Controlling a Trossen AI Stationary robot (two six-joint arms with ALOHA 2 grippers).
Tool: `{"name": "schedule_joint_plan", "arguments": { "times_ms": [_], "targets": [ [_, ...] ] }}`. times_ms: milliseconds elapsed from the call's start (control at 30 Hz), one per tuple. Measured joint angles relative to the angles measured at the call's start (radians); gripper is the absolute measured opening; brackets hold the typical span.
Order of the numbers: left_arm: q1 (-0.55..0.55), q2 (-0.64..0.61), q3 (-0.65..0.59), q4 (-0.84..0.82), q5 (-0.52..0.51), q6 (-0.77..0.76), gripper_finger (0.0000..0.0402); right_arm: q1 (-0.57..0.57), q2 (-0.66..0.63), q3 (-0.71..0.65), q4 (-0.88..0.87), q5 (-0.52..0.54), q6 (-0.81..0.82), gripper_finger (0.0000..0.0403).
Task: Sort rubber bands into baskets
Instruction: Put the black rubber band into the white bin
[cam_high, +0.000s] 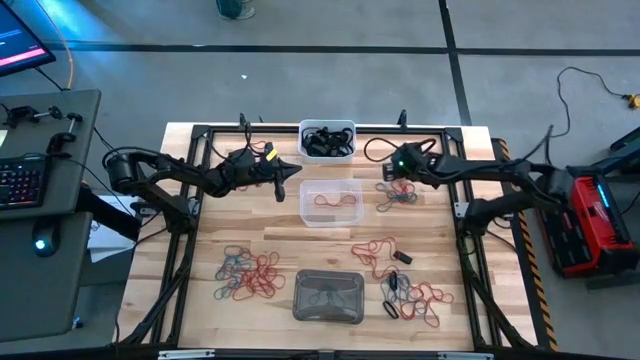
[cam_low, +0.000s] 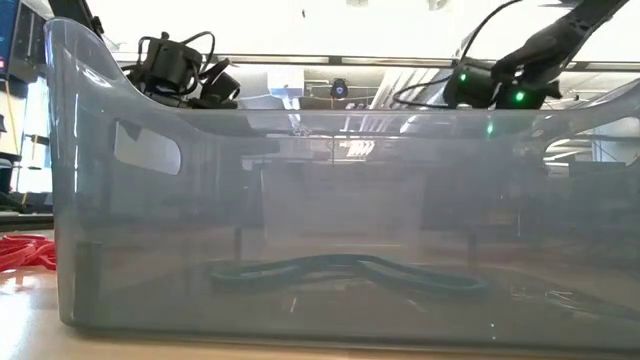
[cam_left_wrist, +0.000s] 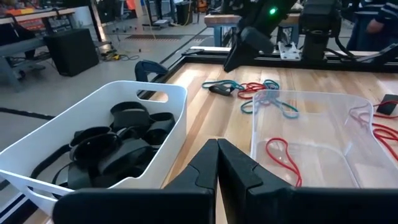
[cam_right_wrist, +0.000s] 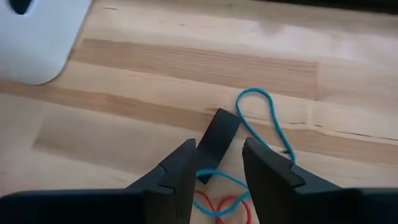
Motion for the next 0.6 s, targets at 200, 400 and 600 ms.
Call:
{"name": "schedule_joint_plan", "arguments": {
  "times_ms": [200,400,600],
  "targets": [
    [0.000,0.000,0.000,-0.001,0.000,0.000,0.0000,-0.038,0.106,0.000,0.074,-0.043,-0.007,0.0122],
    [0.000,0.000,0.000,-0.002,0.000,0.005,0.0000,-0.043,0.182,0.000,0.121,-0.093,-0.008,0.0122],
    [0.000,0.000,0.000,-0.003,0.000,0.009,0.0000,-0.043,0.215,0.000,0.166,-0.063,-0.024,0.0122]
  ]
}}
